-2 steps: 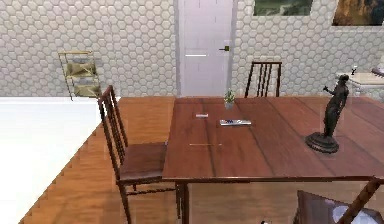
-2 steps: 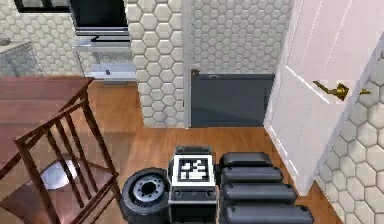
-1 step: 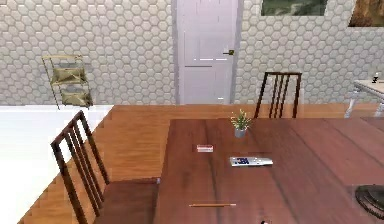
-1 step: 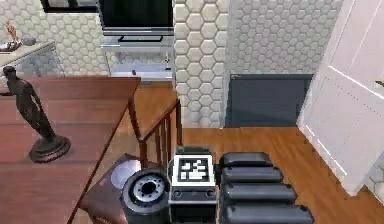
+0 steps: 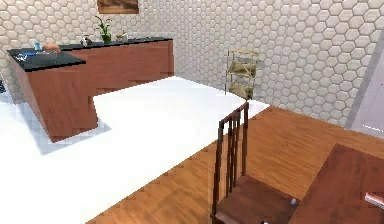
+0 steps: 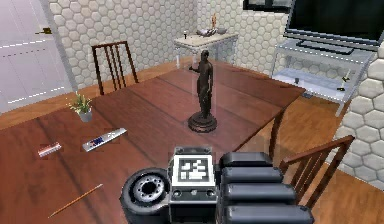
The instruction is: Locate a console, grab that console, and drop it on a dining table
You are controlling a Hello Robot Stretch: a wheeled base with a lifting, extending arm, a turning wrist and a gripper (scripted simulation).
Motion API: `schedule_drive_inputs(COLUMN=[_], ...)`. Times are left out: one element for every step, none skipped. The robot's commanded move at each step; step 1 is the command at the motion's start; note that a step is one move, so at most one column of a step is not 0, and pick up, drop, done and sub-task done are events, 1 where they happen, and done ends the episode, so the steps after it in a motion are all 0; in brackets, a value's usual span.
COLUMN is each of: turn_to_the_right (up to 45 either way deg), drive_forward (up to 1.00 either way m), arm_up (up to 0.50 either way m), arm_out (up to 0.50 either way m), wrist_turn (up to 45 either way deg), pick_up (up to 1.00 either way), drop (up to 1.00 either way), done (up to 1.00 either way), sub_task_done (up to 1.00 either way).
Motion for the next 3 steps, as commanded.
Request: schedule_drive_inputs(turn_to_the_right=[0.0, 0.0, 0.0], drive_forward=[0.00, 0.00, 0.00], arm_up=[0.00, 0.00, 0.00], arm_out=[0.48, 0.00, 0.00], wrist_turn=[0.0, 45.0, 45.0], pick_up=[0.00, 0.00, 0.00], drop=[0.00, 0.00, 0.00], done=[0.00, 0.00, 0.00], sub_task_done=[0.00, 0.00, 0.00])
